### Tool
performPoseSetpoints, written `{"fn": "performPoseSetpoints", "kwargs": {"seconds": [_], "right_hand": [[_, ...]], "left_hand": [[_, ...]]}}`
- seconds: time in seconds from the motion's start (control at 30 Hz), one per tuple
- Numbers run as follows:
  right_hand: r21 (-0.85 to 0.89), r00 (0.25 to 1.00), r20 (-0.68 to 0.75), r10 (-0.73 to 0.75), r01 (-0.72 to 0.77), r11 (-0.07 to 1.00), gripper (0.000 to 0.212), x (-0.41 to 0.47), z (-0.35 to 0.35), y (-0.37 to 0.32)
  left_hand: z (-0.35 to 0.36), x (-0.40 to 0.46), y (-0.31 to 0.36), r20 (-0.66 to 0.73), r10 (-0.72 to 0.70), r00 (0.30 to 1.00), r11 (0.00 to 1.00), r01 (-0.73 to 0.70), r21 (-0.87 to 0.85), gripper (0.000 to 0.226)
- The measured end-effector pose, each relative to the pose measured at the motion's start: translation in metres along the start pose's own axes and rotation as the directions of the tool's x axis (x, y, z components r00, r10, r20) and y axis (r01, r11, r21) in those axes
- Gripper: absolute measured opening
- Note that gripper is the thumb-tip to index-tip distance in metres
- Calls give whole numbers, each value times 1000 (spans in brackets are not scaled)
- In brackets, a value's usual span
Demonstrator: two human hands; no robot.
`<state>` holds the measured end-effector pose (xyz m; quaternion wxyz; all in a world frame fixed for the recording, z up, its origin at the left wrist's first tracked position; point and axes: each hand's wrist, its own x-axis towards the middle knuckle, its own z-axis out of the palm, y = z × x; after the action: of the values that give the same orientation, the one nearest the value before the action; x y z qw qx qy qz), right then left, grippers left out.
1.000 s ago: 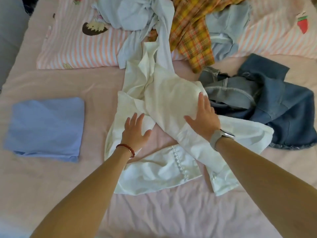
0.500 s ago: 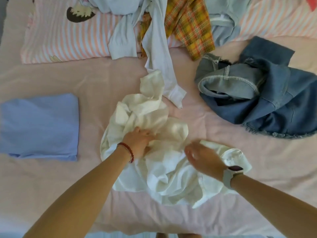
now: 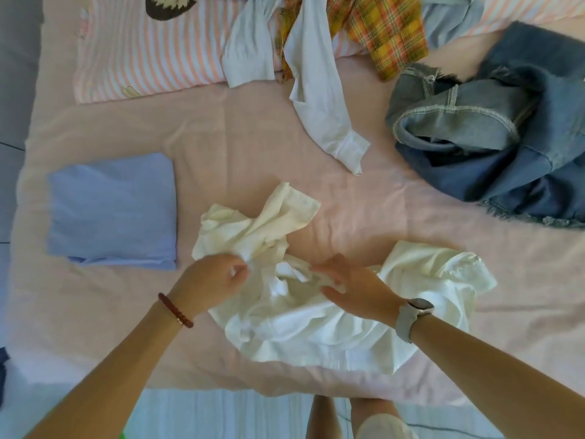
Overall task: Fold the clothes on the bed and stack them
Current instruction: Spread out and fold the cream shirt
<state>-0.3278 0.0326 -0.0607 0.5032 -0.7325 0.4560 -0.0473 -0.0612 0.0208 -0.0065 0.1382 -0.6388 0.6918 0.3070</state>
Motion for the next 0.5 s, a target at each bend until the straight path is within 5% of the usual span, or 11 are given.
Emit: {"fn": "performPoseSetpoints", "kwargs": {"seconds": [0.07, 0.13, 0.2, 0.33, 0.4, 0.5], "right_hand": [[-237, 990, 88, -106, 124, 963, 29, -15, 4, 10], [-400, 979, 98, -180, 205, 893, 26, -28, 9, 22], [-500, 981, 89, -171, 192, 844, 11, -39, 11, 32], [-585, 994, 51, -97, 109, 804, 30, -55, 8, 42], [-572, 995, -46, -91, 48, 819, 34, -56, 0, 46], [-499, 950, -311, 37, -196, 844, 26, -53, -20, 52]], "left_hand": [[-7, 11, 22, -181, 210, 961, 974, -221, -42, 38], [0, 25, 44, -7, 409, 912, 910, -408, 74, 57], [17, 29, 61, 233, 451, 862, 833, -500, 238, 64], [38, 21, 54, 406, 356, 841, 793, -502, 344, 37], [34, 16, 39, 372, 332, 867, 837, -453, 308, 18], [20, 12, 17, 243, 203, 948, 939, -259, 226, 19]]}}
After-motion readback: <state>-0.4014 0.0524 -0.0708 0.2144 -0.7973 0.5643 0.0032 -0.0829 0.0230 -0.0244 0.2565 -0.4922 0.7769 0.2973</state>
